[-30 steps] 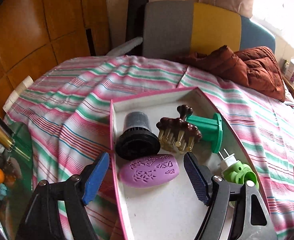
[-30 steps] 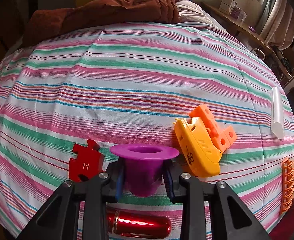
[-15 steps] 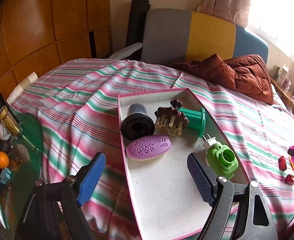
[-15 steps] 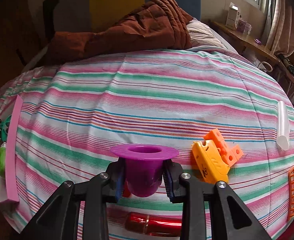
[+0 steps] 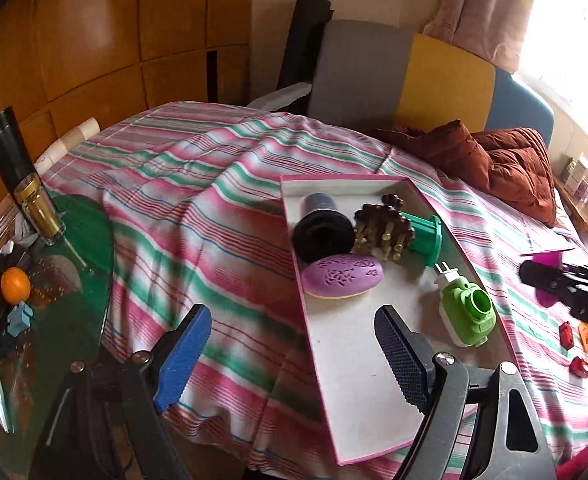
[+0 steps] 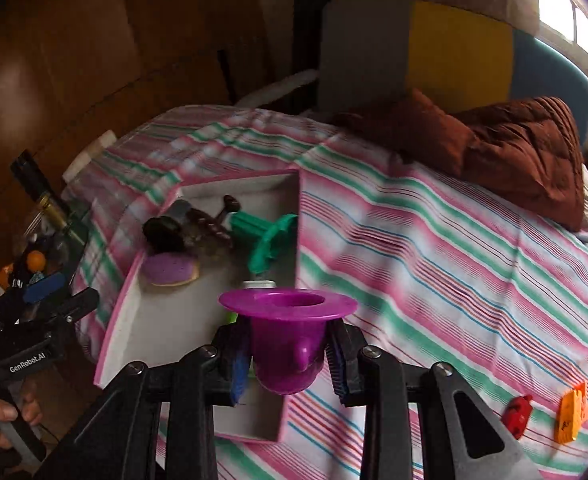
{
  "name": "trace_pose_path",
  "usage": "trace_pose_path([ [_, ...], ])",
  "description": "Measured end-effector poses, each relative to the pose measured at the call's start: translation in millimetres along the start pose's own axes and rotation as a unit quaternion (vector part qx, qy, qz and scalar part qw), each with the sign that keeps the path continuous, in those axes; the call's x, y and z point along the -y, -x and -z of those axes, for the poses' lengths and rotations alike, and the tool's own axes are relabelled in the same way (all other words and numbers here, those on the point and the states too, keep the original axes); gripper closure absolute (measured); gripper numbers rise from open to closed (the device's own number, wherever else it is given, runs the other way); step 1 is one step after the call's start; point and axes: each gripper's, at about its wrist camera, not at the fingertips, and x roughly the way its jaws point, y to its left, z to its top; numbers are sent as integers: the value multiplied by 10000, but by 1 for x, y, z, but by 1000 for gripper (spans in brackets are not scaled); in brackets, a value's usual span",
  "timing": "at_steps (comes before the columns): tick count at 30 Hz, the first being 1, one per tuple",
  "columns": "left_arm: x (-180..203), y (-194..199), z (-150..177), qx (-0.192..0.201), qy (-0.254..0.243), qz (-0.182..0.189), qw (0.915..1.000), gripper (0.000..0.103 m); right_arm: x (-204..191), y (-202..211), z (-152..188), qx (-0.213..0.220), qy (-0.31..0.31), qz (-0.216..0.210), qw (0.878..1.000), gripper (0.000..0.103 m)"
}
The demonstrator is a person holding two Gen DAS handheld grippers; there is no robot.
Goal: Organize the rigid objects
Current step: 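Carry the purple cup into the tray and open the right tool, then move both tools back toward the remaining loose toys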
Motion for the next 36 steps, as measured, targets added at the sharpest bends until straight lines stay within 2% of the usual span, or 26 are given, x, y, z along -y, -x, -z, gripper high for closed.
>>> trace_pose_path([
  [3,-9,0,2,-19,80,-44,10000,19,-32,-23,-12,-155,356,-149,9991,71],
  [7,-17,0,4,-38,163,-66,9998,19,-55,-55,-23,-443,462,-324,9974,71],
  [12,-21,-3,6,-92,221,-57,9997,19,-62,-91,-27,-777,433,-207,9958,70],
  [16,-20,-3,6,-108,193,-69,9997,18,-58,-101,-23,-838,274,-126,9960,62],
  [19,-19,-2,6,-97,196,-78,9997,16,-54,-93,-20,-706,141,-248,9971,58],
  [26,-14,5,5,-17,133,-78,9999,14,-48,-48,-13,-105,-131,-520,9985,58],
  [34,-3,14,4,49,-41,-43,10000,14,-31,-3,-2,353,-209,-206,9989,57],
  [36,-1,15,4,30,-81,-26,10000,12,-21,4,3,374,-320,-138,9987,50],
])
